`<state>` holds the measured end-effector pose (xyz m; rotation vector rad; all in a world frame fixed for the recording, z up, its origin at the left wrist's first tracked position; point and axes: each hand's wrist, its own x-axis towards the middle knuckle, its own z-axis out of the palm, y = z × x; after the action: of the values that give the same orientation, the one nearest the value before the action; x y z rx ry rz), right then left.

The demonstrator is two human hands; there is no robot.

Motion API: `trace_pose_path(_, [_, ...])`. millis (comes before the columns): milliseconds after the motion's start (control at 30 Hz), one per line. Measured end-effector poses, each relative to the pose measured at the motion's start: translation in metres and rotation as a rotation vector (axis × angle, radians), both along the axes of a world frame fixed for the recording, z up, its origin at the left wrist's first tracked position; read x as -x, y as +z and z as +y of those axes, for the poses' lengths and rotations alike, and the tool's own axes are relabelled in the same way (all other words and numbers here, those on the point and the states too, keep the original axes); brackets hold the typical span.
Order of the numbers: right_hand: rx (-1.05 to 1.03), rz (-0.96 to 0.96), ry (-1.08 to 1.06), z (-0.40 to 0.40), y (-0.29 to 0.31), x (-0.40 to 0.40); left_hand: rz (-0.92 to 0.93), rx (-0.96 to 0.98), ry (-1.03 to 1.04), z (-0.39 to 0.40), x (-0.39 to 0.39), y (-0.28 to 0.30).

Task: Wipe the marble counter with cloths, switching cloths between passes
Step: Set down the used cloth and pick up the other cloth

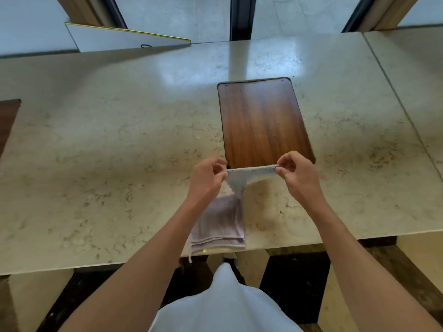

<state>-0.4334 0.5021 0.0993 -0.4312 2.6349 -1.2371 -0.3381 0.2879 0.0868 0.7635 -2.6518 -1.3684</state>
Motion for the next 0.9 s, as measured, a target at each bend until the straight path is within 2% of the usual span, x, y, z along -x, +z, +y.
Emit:
trace_pose_path(133, [0.099,0.072,0.109,-0.06,0.021,-0.022,0.08,0.043,0.061,-0.056,-0.041,0.026])
trace_pose_path(267, [0.136,0.035,0.201,-0.118,0.028,-0.065,0.082,0.021,0.125,-0.113,-0.104,0.034])
trace_pose_path(433, [0.092,-0.118,0.276,-0.169,0.016,-0.148,0.021,0.0,0.095,-0.167,-0.203,0.032])
trace_pose_path(567, [0.006,-0.255,0.32,-0.172,0.001,-0.207,-0.111,-0.16,0.059,-0.182,-0.264,0.024])
trace_pose_path(700, [-0.122,-0.354,0.294,-0.172,-0.014,-0.223,-0.231,-0.187,-0.04,-0.187,-0.272,0.0])
trace_pose_path(800, [-0.374,-0.23,0.269,-0.188,-0.038,-0.208,-0.301,-0.029,-0.15,-0.185,-0.244,-0.029])
trace_pose_path(900, [-0.499,-0.108,0.266,-0.209,-0.058,-0.193,-0.346,0.129,-0.166,-0.183,-0.215,-0.049])
